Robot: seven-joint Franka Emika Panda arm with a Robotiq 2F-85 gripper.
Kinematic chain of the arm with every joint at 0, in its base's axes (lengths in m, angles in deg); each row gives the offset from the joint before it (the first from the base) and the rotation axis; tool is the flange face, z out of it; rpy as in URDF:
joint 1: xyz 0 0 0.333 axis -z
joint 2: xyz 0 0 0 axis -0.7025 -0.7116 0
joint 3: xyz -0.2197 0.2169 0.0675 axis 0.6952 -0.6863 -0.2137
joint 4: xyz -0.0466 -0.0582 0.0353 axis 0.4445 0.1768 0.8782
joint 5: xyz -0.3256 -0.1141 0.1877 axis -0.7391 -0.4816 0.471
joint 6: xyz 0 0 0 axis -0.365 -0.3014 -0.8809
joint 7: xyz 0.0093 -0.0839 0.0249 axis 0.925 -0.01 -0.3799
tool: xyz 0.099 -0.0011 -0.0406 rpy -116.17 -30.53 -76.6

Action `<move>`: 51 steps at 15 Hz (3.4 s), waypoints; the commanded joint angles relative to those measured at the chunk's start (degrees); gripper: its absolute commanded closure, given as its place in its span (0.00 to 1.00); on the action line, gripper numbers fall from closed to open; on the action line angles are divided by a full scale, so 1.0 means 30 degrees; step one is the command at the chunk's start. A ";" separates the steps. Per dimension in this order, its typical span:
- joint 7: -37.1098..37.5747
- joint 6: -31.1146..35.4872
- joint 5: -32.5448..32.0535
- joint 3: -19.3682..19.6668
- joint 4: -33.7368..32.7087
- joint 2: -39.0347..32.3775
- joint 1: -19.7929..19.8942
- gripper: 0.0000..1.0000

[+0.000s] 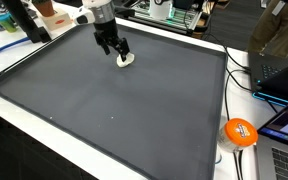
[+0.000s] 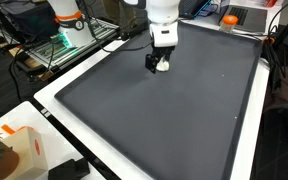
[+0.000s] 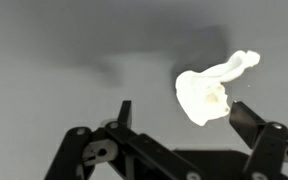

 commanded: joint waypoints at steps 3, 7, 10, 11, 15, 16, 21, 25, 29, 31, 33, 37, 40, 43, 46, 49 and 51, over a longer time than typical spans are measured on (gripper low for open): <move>0.1597 -0.3002 -0.2583 0.0599 0.1155 0.5125 -0.0900 0.00; 0.1720 -1.0023 -0.5621 -0.0291 -0.1268 0.6491 -0.1482 0.00; -0.0665 -1.2999 -0.3657 -0.0848 -0.3585 0.5788 -0.1807 0.00; 0.0718 -1.2243 -0.4542 -0.0730 -0.2492 0.6588 -0.1716 0.00; -0.0180 -1.2599 -0.4012 -0.0922 -0.3382 0.6023 -0.1873 0.00; -0.0251 -1.2599 -0.4010 -0.0910 -0.3383 0.5926 -0.1858 0.00; 0.3713 -1.5611 -0.4569 -0.1155 -0.7925 0.2169 -0.2557 0.00; 0.4761 -1.8540 -0.4506 -0.0918 -1.1620 -0.1001 -0.3139 0.00; 0.5239 -1.9118 -0.5005 -0.0259 -1.3644 -0.3550 -0.3277 0.00; 0.5221 -1.8563 -0.5375 0.0107 -1.3855 -0.4424 -0.3217 0.00; 0.4823 -1.8368 -0.4867 -0.0030 -1.3193 -0.3781 -0.3124 0.00; 0.4822 -1.8365 -0.4865 -0.0051 -1.3329 -0.3710 -0.3211 0.00; 0.5383 -1.8440 -0.4990 0.0089 -1.3646 -0.4329 -0.3343 0.00; 0.5261 -1.8505 -0.4872 0.0149 -1.3591 -0.5175 -0.3238 0.00; 0.4407 -1.8432 -0.4385 0.0042 -1.3561 -0.6035 -0.2888 0.00; 0.3534 -1.8661 -0.4121 0.0095 -1.3863 -0.6570 -0.2468 0.00; 0.3229 -1.9032 -0.3899 0.0136 -1.4318 -0.6900 -0.2223 0.00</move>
